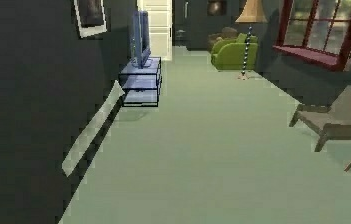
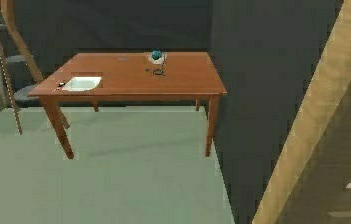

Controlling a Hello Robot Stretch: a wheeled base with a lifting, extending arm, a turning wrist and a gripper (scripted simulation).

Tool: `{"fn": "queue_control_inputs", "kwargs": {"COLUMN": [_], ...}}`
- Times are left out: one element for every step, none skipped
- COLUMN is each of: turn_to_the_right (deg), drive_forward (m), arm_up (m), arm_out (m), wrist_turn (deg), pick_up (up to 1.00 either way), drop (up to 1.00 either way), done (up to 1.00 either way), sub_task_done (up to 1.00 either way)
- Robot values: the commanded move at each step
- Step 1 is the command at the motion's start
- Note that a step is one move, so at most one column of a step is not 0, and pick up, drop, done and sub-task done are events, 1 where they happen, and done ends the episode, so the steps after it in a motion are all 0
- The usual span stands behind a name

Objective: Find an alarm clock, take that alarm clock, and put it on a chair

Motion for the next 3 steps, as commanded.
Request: {"fn": "queue_control_inputs", "kwargs": {"turn_to_the_right": [3.0, 0.0, 3.0], "drive_forward": [0.0, 1.0, 0.0], "arm_up": [0.0, 0.0, 0.0], "arm_out": [0.0, 0.0, 0.0], "wrist_turn": [0.0, 0.0, 0.0], "pick_up": [0.0, 0.0, 0.0], "drop": [0.0, 0.0, 0.0], "done": [0.0, 0.0, 0.0], "sub_task_done": [0.0, 0.0, 0.0]}}
